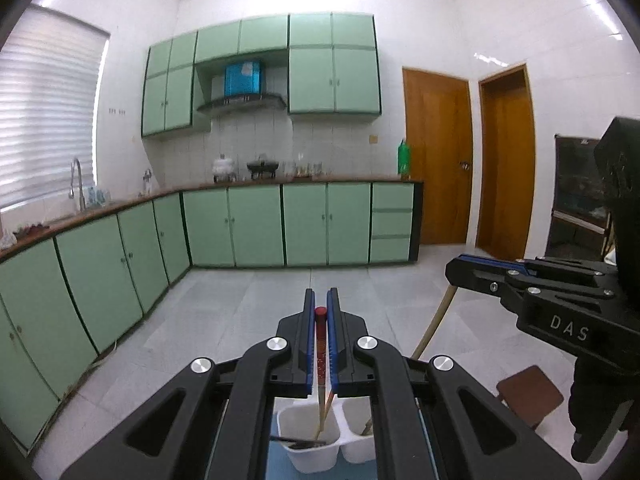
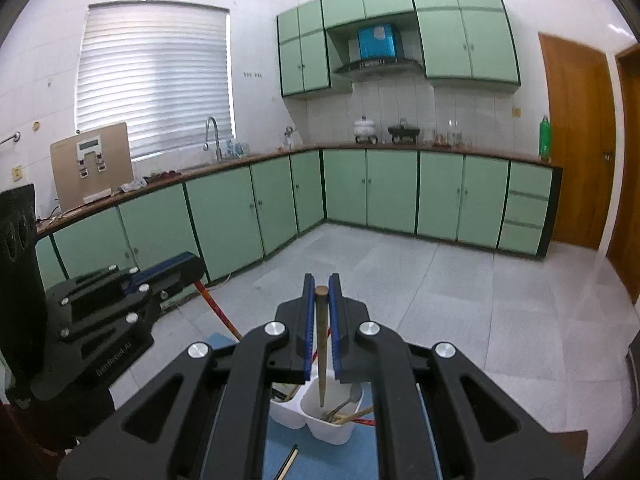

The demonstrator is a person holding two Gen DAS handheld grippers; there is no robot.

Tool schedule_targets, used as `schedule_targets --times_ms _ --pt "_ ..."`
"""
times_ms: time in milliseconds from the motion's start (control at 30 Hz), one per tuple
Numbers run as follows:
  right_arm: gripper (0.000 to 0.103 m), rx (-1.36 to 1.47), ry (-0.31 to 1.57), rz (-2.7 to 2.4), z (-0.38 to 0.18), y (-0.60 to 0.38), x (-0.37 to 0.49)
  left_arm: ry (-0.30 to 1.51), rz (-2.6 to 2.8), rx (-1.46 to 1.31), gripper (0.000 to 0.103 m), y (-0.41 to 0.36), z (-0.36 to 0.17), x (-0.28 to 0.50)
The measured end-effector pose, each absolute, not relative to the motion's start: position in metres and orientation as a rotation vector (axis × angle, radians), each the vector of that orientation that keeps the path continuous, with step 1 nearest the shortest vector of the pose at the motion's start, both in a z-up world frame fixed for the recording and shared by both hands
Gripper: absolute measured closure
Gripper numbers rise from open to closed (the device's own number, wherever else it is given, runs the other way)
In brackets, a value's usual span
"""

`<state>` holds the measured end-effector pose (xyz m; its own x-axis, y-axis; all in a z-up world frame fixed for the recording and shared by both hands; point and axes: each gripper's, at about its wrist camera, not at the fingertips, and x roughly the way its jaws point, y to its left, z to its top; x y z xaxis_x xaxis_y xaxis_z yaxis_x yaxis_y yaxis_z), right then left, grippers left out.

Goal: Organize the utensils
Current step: 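Lift both chopsticks and carry them over the white caddy, then open the right tool to drop its chopstick while the left opens too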

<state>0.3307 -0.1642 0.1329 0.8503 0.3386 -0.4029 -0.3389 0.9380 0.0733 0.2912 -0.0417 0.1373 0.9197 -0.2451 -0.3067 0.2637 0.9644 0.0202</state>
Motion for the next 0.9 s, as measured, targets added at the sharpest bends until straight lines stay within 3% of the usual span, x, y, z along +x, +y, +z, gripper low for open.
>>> schedule_targets --times_ms 233,333,400,567,800,900 --pt "0.096 -0.039 0.547 0.347 0.087 -0.145 0.350 0.440 -0.262 0.065 0.097 -0.040 0.093 0.315" --pt "0.094 -0.048 0.561 0.331 0.080 -0.143 0.348 0.460 -0.260 0.057 0.089 -0.035 0.085 0.315" --pt "0.084 -0.041 0.544 0.313 0.085 -0.149 0.341 0.458 -0.259 0.044 0.078 -0.031 0.088 0.311" --pt "0.062 -0.012 0.468 0.274 0.104 -0.170 0.308 0.413 -0.242 0.026 0.061 -0.019 0.104 0.287" --pt "0.031 0.016 0.420 0.267 0.102 -0.197 0.248 0.386 -0.232 0.024 0.045 -0.010 0.102 0.234" --pt "0.023 0.010 0.427 0.264 0.084 -0.199 0.218 0.412 -0.236 0.025 0.039 -0.009 0.086 0.212"
